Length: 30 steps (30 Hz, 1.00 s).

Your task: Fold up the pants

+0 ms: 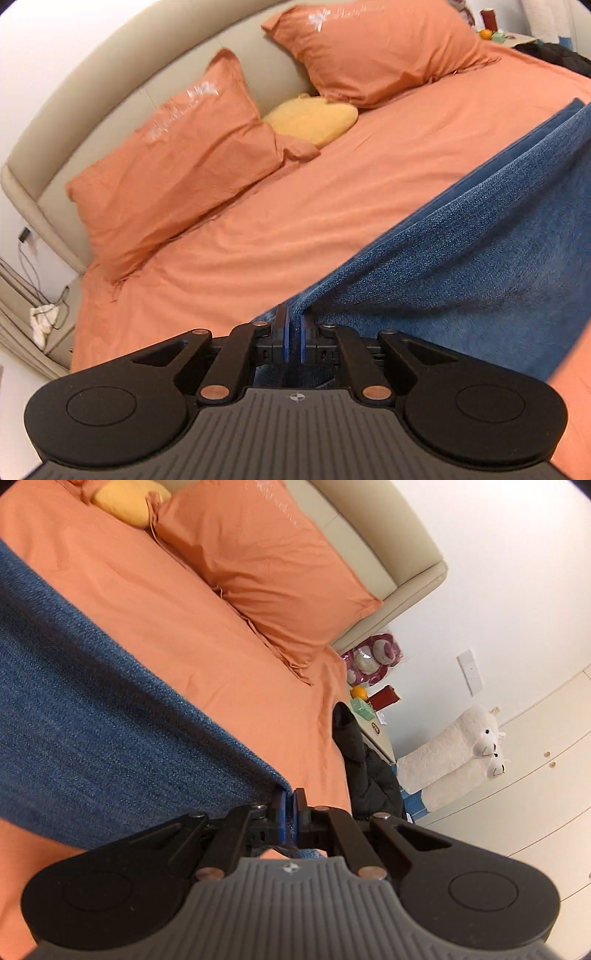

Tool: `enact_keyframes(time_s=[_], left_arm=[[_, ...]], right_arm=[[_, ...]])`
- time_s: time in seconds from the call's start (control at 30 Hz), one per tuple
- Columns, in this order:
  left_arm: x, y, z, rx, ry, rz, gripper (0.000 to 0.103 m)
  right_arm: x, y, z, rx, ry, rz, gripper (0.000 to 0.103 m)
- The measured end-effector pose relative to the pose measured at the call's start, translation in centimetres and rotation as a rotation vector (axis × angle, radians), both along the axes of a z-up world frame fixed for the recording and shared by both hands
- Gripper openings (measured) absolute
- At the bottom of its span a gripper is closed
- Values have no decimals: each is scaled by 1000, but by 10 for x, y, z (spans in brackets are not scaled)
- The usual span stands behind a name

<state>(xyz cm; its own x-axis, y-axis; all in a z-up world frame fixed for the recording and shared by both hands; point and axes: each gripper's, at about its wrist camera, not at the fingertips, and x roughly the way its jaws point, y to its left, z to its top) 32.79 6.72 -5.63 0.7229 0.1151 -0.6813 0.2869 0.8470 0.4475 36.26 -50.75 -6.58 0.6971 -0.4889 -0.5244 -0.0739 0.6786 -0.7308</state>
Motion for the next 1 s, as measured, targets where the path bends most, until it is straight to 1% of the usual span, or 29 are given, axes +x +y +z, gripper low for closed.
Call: enact_keyframes(time_s=[0.07,0.13,0.27,0.4,0.5,0.57,0.63,0.73,0.83,0.9,0.97,1.0], left_arm=[[25,-1,-18,-4,34,10,6],[49,-2,-39,-10,72,21,6],[84,0,-81,-15,141,39,6],[104,3,-111,-23,188,45,6],[107,7,-121,-41,191,47,6],[104,11,-120,-66,180,54,5],[97,10,-114,-71,143,47,5],[77,9,-89,-83,64,34,5],[65,9,-59,-104,9,43,5],[70,7,-46,-101,13,39,5],[82,3,-45,-91,20,47,5],[91,1,-46,-90,20,63,5]], right_arm=[[33,4,-17,-2,34,-16,0],[62,7,-40,-25,70,-26,0],[101,15,-84,-55,128,-45,0],[129,18,-121,-107,195,-39,0],[139,21,-140,-127,224,-43,0],[142,23,-147,-137,234,-44,0],[137,26,-150,-145,231,-45,0],[124,30,-141,-153,176,-46,0],[112,29,-122,-158,110,-52,0],[112,26,-108,-123,81,-84,0],[123,26,-101,-75,74,-134,0],[130,29,-102,-78,74,-151,0]])
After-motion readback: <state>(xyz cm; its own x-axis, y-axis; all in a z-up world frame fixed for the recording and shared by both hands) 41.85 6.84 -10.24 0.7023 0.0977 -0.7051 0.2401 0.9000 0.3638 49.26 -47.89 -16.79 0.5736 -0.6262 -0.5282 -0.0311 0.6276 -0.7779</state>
